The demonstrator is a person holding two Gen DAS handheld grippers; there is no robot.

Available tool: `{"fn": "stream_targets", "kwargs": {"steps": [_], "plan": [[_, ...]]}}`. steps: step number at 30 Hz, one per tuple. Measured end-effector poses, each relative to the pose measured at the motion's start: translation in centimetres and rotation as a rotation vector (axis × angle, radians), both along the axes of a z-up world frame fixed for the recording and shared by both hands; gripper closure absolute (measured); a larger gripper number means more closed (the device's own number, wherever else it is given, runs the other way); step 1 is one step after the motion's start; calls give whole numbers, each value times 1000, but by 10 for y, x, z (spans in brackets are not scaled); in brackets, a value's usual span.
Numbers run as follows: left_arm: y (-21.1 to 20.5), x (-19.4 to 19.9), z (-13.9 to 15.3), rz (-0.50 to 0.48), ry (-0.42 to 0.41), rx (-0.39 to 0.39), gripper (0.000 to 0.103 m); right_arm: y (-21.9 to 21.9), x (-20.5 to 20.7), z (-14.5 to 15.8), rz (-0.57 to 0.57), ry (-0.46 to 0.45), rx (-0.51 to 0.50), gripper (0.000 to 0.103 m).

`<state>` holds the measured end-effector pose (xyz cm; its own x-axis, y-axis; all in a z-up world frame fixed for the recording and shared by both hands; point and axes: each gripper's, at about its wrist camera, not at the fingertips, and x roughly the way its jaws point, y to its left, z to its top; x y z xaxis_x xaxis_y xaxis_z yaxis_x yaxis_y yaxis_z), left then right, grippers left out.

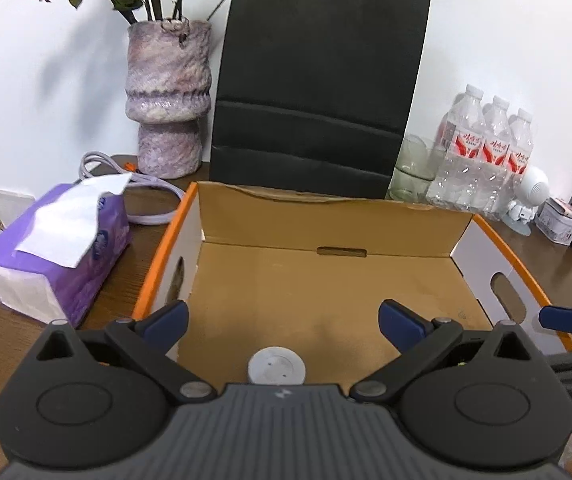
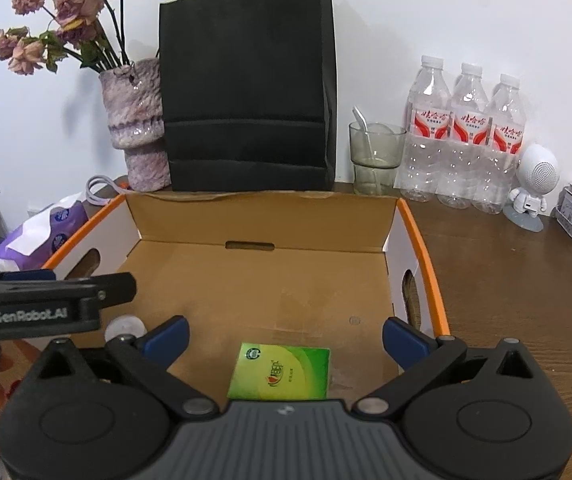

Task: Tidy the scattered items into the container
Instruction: 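Move both tools back from the box toward the table items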

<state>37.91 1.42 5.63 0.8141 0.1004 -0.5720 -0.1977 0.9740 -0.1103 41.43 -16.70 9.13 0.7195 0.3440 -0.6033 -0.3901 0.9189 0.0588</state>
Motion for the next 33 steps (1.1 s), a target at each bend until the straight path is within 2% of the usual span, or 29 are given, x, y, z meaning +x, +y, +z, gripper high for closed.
{"fn": "stream_targets", "kwargs": {"steps": [9, 12, 17, 25, 33], "plan": [[20, -53, 30, 8, -74, 40, 0, -13, -36, 31, 21, -65, 59, 0], [28, -84, 39, -6, -98, 46, 0, -19, -64, 41, 40, -99, 70, 0], [35, -144, 41, -59, -111, 75, 0, -33, -121, 45, 72, -158, 32, 0], [36, -237, 23, -96, -123, 101, 0, -57, -215, 26, 76, -178, 20, 0], [34, -291, -15, -99, -88, 70, 0, -55, -281, -12, 94, -126, 29, 0]]}}
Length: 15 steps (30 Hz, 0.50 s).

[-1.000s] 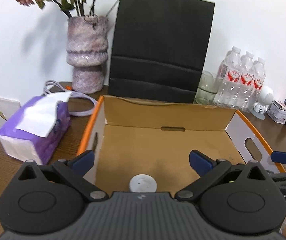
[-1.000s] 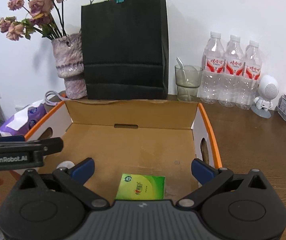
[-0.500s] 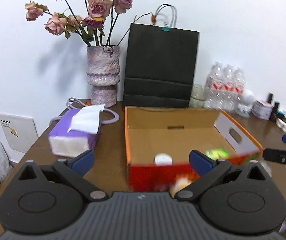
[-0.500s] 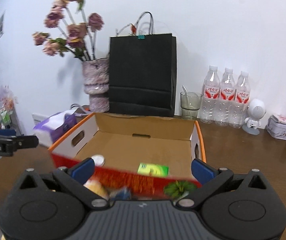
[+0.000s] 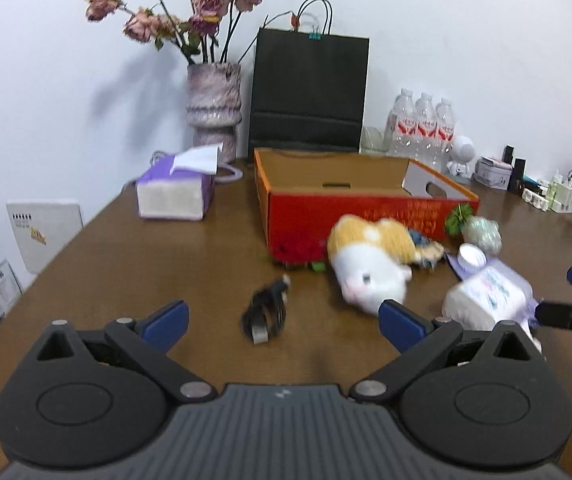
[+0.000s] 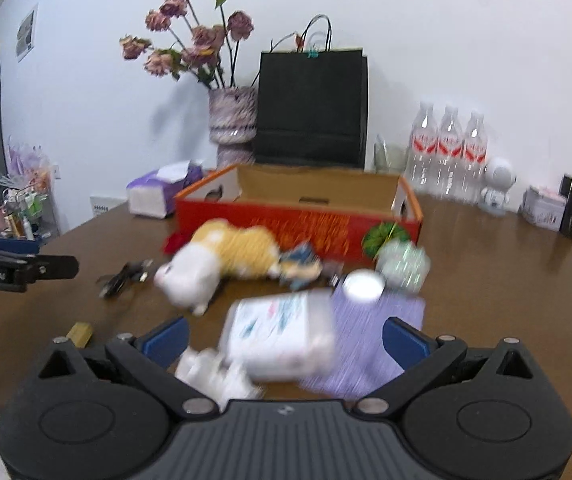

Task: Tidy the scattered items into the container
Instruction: 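Move both tools back from the box toward the table items, then grasp the beige soap bar with the left tool while the right tool grasps crumpled tissue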

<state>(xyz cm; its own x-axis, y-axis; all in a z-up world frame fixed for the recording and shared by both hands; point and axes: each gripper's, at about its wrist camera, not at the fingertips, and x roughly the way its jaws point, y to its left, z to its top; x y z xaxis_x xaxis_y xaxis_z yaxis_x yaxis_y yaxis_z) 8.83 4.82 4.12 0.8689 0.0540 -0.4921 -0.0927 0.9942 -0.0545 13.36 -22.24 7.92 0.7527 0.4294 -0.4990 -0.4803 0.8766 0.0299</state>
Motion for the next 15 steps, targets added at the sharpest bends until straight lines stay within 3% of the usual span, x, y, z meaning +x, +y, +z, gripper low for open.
{"fn": "stream_targets", "kwargs": {"steps": [5, 11, 15], "plan": [[-2, -20, -17, 21, 23, -21, 0, 10, -25, -22, -11, 17, 9, 0], [-5, -23, -36, 38, 84, -89, 0, 20, -27, -44, -49, 82, 37, 0], [-12, -19, -41, 36, 101, -65, 1, 28, -28, -48, -54, 71, 6, 0]]}}
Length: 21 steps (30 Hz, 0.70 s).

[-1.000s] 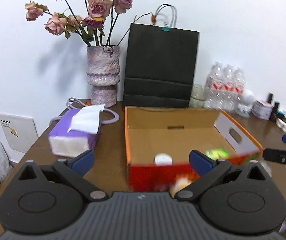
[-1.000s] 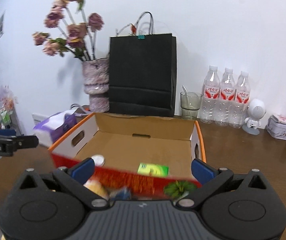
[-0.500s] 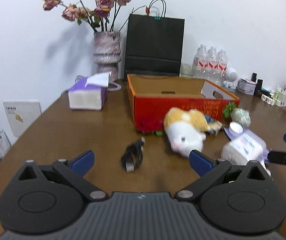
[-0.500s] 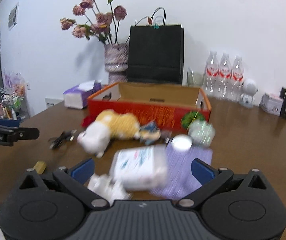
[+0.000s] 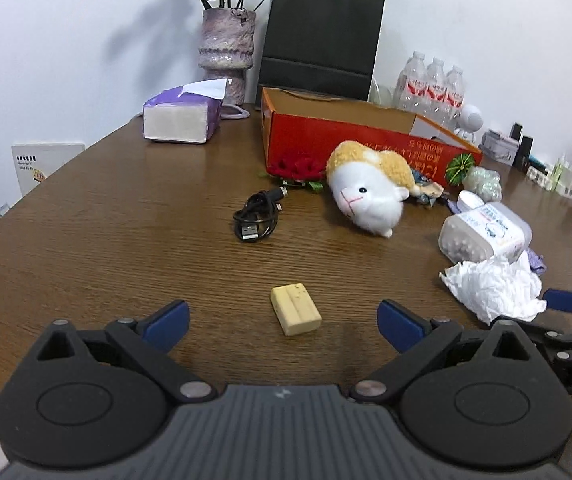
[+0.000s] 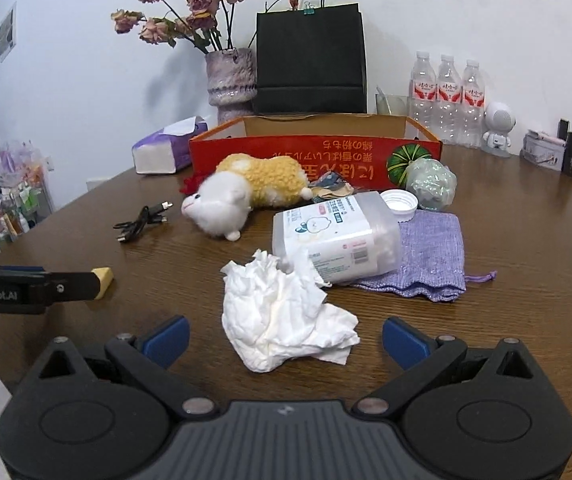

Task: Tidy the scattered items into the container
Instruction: 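Grasp the beige soap bar with the left tool while the right tool grasps crumpled tissue, then carry the soap bar and tissue into the box and open both tools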

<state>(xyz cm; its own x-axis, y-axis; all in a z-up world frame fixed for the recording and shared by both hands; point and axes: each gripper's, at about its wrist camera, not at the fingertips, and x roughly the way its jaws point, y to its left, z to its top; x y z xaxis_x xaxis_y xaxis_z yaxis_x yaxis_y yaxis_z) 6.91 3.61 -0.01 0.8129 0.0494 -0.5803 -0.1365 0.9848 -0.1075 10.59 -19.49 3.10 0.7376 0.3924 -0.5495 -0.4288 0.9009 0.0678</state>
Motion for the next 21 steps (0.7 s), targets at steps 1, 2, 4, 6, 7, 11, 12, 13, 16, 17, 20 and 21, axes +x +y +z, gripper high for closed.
{"fn": "stream_targets", "kwargs": {"steps": [1, 2, 4, 6, 7, 11, 12, 13, 16, 17, 20, 21], "plan": [[-1, 1, 0, -1, 1, 2, 1, 1, 0, 0, 0, -3, -5, 0], [-3, 2, -1, -2, 5, 1, 2, 2, 0, 0, -1, -3, -6, 0], [-4, 4, -2, -6, 11, -3, 3, 4, 1, -1, -2, -2, -8, 0], [-6, 6, -4, -3, 18, 4, 5, 6, 2, -1, -3, -4, -13, 0], [-6, 7, -4, 0, 21, 6, 6, 7, 2, -1, -3, -5, -16, 0], [-8, 12, -5, 9, 32, 8, 11, 10, 5, -3, -9, -14, -28, 0], [-9, 14, -6, 11, 34, 9, 18, 11, 6, -3, -12, -17, -34, 0], [-10, 15, -6, 13, 34, 15, 21, 12, 7, -3, -14, -20, -39, 0], [-12, 15, -6, 24, 26, 39, 42, 15, 10, -6, -24, -26, -52, 8], [-11, 15, -6, 24, 22, 38, 52, 15, 12, -8, -22, -16, -54, 25], [-9, 13, -6, 10, 13, 36, 78, 13, 9, -6, 1, -23, -46, 58], [-9, 13, -6, 3, 10, 33, 79, 12, 8, -5, 20, -23, -42, 72]]}}
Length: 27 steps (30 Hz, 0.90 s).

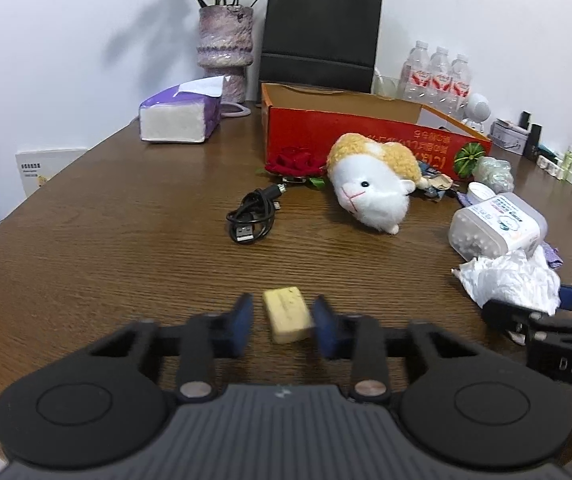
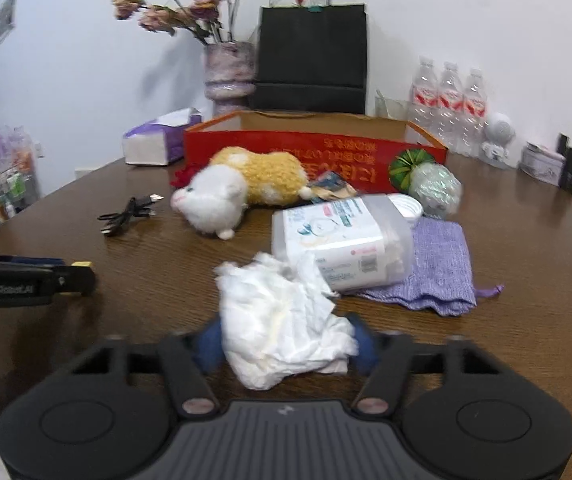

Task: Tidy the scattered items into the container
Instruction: 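Carry the soap bar and tissue into the box and open both tools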

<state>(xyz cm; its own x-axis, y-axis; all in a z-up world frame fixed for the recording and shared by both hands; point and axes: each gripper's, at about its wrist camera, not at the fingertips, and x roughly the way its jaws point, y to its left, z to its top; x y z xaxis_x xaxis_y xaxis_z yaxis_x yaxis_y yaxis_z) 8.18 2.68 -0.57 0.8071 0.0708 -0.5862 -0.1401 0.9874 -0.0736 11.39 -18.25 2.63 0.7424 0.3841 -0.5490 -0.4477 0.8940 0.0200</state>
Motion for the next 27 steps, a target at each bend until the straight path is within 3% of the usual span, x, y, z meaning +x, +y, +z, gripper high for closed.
{"fn": "stream_targets", "kwargs": {"steps": [3, 14, 20, 27], "plan": [[1, -2, -1, -12, -10, -3, 79, -1, -3, 2, 15, -7, 11, 76], [3, -3, 8, -40, -51, -35, 80, -1, -8, 15, 36, -53, 49, 79], [1, 5, 32, -80, -120, -35, 80, -4, -2, 34, 67, -87, 90, 79], [-9, 31, 67, -122, -213, -16, 80, -9, 32, 67, 83, -98, 171, 79]]}}
